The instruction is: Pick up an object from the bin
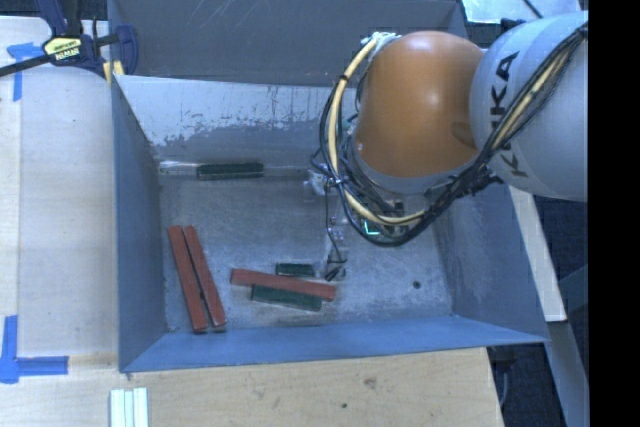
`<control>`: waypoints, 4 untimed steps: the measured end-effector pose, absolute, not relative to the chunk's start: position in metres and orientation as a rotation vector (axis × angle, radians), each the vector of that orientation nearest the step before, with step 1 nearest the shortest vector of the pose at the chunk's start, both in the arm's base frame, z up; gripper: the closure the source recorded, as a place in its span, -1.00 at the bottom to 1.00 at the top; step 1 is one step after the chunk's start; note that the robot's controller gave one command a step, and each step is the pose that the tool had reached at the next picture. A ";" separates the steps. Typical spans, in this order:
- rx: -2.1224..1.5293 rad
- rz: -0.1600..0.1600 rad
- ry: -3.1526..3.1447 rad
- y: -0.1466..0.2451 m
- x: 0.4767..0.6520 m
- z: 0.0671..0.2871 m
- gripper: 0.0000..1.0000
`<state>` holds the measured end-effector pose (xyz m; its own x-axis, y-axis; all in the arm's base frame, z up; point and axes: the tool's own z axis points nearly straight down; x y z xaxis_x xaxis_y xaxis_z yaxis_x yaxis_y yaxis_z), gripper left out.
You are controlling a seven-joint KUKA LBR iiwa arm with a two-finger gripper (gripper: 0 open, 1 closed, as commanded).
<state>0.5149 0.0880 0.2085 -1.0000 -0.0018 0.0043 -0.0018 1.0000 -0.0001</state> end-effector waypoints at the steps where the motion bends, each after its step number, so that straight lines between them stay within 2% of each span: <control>1: -0.192 0.002 -3.131 0.100 0.487 0.066 -1.00; 2: -0.161 -0.002 -3.143 0.099 0.486 0.102 -1.00; 3: -0.311 -0.003 -3.135 0.092 0.492 0.100 -1.00; 4: -0.502 0.000 -3.097 0.089 0.495 0.069 -1.00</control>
Offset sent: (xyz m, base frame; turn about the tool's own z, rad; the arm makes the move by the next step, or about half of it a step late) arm -0.0267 0.0124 -0.1385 0.1250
